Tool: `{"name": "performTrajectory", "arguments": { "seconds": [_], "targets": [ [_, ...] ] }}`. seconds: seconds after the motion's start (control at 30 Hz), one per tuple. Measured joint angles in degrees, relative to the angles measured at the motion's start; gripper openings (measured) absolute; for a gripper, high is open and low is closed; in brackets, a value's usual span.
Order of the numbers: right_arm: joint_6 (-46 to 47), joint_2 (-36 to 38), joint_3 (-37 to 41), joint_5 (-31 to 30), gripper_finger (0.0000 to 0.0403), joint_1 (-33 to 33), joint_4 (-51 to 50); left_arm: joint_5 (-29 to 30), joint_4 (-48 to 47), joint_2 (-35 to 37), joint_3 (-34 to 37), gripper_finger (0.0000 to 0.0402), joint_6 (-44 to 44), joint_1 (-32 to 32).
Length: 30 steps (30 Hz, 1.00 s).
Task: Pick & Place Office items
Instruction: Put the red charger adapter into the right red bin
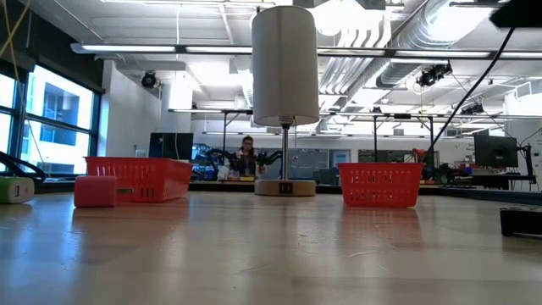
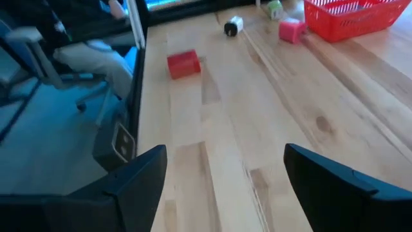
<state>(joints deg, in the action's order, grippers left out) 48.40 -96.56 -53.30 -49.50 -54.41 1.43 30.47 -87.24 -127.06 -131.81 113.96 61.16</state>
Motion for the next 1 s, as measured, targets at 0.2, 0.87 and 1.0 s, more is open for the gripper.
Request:
{"name": "performTrajectory", "arguments": {
  "seconds": [0.2,0.87,1.0],
  "targets": [
    [-0.09,-1.28,0.00,1.03,0.0301,0.15,0.82,0.50,0.14,-4.35,0.23,0.0276,7.35,-0.04],
    [-0.54,-1.28,0.00,1.70,0.0301,0.13,1.88,-9.69,-2.75,-16.58,0.26,0.0276,20.89,-2.35],
    [-0.46,-1.28,0.00,1.69,0.0301,0.13,1.91,-11.86,-2.73,-18.04,0.27,0.0276,20.89,-3.21]
  ]
}}
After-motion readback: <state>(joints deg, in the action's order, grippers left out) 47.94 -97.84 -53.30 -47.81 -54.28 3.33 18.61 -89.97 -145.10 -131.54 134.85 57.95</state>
